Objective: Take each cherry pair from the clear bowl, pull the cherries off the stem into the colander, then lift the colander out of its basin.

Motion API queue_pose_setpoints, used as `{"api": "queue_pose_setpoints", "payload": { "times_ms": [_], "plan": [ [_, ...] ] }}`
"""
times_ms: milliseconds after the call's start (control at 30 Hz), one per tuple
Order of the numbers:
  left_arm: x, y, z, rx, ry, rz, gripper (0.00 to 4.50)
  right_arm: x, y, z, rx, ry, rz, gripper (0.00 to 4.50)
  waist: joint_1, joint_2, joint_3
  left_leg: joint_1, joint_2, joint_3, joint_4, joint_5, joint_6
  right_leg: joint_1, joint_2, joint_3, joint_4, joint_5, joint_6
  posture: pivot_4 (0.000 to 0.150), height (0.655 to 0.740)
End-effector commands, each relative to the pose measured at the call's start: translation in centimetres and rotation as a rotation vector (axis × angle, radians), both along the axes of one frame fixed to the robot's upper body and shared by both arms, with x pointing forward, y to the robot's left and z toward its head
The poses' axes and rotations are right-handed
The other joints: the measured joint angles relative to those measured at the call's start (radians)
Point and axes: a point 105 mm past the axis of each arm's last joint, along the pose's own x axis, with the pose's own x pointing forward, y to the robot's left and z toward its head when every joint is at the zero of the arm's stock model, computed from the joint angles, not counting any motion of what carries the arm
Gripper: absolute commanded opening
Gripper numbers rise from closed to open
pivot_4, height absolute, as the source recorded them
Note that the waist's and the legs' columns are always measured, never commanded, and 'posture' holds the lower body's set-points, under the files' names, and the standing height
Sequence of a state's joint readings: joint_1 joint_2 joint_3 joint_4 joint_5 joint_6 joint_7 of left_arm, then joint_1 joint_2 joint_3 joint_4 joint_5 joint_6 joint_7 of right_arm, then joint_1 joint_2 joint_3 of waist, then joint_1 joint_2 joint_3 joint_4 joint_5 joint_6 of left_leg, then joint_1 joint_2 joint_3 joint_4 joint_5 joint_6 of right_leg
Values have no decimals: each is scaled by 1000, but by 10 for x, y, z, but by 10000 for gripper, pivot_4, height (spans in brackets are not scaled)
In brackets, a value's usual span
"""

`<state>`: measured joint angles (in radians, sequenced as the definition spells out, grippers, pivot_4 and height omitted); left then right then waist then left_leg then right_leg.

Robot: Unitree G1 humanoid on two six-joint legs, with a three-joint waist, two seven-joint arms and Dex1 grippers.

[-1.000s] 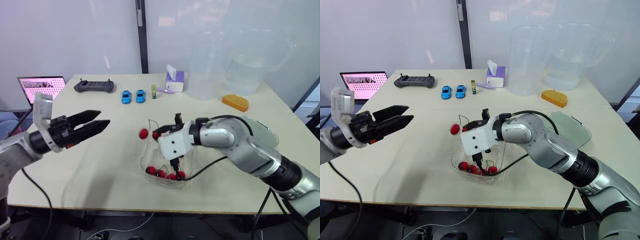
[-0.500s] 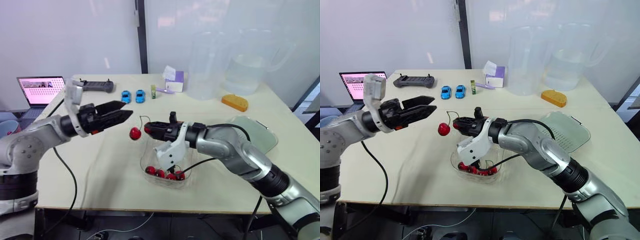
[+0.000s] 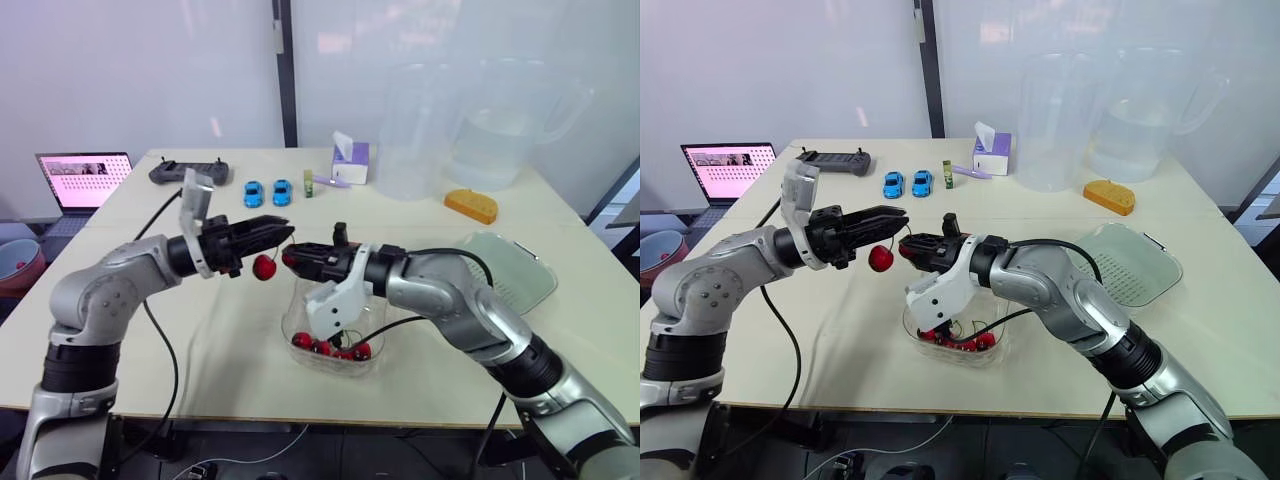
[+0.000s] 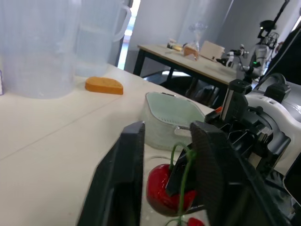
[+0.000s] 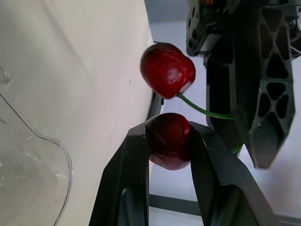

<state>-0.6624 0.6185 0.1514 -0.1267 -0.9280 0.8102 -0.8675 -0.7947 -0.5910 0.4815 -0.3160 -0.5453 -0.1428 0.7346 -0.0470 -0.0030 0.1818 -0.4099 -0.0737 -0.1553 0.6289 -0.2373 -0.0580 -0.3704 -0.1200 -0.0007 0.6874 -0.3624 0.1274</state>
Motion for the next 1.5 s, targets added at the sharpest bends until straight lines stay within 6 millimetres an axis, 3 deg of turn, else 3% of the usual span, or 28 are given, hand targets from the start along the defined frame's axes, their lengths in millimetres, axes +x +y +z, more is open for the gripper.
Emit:
{"api": "queue_pose_setpoints", "payload": {
  "times_ms": [33, 133, 300, 533, 700, 733, 833, 1100, 1200, 1500],
  "plan": [
    [-4, 1, 10, 2, -66, 0, 16443, -3, -2, 12, 32, -30, 2, 8884, 0, 0, 0, 0, 0, 0, 0, 0, 0, 0, 0, 0, 0, 0, 0, 1500, 7400],
    [-5, -1, 8, 2, -61, -5, 16443, -4, -2, 13, 33, -30, 1, 8884, 1, 0, 0, 0, 0, 0, 0, 0, 0, 0, 0, 0, 0, 0, 0, 1500, 7400],
    [-2, -1, 9, -6, -58, -2, 1313, -3, -3, 13, 36, -27, -4, 8884, 0, 0, 0, 0, 0, 0, 0, 0, 0, 0, 0, 0, 0, 0, 0, 1500, 7400],
    [0, 0, 11, -13, -63, -1, 1313, -3, -5, 11, 38, 3, -19, 8884, 1, 0, 0, 0, 0, 0, 0, 0, 0, 0, 0, 0, 0, 0, 0, 1500, 7400],
    [5, 0, 13, -30, -73, 35, 0, -4, -11, 10, 23, 13, -31, 29781, 1, 0, 0, 0, 0, 0, 0, 0, 0, 0, 0, 0, 0, 0, 0, 1500, 7400],
    [5, 1, 12, -29, -74, 39, 0, -6, -13, 11, 54, 79, -27, 34438, 1, 0, 0, 0, 0, 0, 0, 0, 0, 0, 0, 0, 0, 0, 0, 1500, 7400],
    [6, 3, 12, -28, -81, 51, 0, -16, -25, 22, 290, 473, -21, 34438, 1, 0, 0, 0, 1, -1, 0, 0, 0, 1, 0, -1, 0, 0, 0, 1500, 7400],
    [-3, -1, 17, -40, -97, 0, 0, -16, -46, 39, 725, 1251, 46, 34438, 1, 0, 0, 0, 1, -6, 1, 0, 0, 3, 0, -1, 0, 0, 0, 1500, 7400],
    [-9, -5, 17, -38, -99, -36, 0, -14, -45, 34, 732, 1390, 51, 34438, 1, 0, 0, 0, 1, -7, 0, 0, 0, 2, 0, -1, 0, 0, 0, 1500, 7400],
    [-27, -17, 19, -56, -76, -106, 0, -7, -24, 14, 752, 1456, 87, 34438, -4, 0, 0, 0, 1, -6, 0, 0, 0, 1, 0, -1, 0, 0, 0, 1500, 7400]
  ]
}}
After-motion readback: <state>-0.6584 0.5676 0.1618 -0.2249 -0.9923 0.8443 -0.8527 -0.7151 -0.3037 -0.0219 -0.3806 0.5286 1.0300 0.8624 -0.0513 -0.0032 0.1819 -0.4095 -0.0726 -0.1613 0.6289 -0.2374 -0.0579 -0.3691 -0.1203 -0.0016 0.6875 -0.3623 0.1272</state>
